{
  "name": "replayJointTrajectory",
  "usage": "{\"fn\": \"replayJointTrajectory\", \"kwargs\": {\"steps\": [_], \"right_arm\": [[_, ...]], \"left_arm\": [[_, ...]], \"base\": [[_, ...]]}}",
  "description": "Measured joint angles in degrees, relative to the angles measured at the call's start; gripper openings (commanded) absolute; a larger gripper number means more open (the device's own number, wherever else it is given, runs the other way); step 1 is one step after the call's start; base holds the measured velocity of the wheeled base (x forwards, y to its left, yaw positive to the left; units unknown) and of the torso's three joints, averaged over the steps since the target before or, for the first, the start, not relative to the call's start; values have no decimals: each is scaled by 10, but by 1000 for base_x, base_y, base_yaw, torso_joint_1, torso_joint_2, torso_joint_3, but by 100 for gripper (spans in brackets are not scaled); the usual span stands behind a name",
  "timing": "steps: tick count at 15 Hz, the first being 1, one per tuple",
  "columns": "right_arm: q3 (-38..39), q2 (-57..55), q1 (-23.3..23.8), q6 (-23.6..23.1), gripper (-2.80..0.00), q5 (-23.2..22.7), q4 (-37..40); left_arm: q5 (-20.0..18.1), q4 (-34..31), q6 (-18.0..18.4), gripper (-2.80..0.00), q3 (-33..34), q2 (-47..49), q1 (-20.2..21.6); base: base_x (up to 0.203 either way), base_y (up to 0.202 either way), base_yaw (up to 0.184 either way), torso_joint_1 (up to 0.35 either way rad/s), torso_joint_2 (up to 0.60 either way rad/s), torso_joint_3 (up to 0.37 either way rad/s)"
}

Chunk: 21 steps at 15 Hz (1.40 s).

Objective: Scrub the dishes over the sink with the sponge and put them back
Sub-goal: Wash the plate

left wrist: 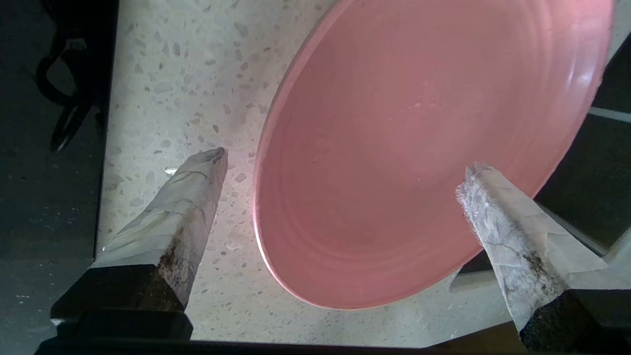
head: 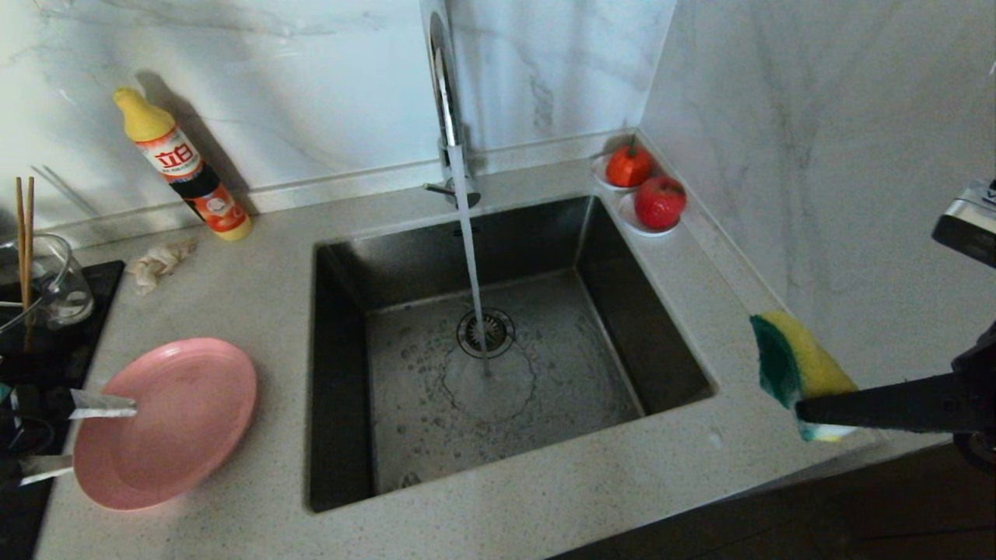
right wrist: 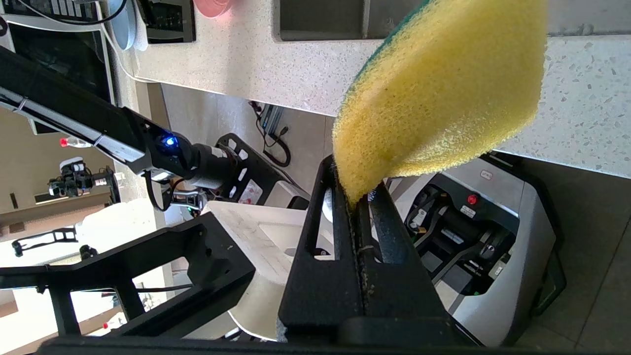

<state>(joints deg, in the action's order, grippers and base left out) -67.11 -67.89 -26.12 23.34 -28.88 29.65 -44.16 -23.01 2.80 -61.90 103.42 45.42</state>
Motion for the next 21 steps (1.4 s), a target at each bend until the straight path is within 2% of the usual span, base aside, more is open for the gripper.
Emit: {"fn": "replayJointTrajectory", "kwargs": {"steps": [5, 13, 14, 21], "right_arm": [[1, 0, 0, 0, -280, 1, 0], [-1, 3, 0, 0, -280, -2, 0], [-1, 4, 0, 0, -280, -2, 0], [-4, 4, 0, 0, -280, -2, 0]], "left_arm": [[-1, 40, 1, 0, 22, 3, -6], [-1, 58, 1, 0, 40, 9, -16], [0, 63, 1, -280, 43, 10, -16], [2, 75, 0, -280, 51, 16, -17]], "base": [[0, 0, 0, 0, 0, 0], [0, 0, 0, 0, 0, 0], [0, 0, 0, 0, 0, 0], [0, 0, 0, 0, 0, 0]]}}
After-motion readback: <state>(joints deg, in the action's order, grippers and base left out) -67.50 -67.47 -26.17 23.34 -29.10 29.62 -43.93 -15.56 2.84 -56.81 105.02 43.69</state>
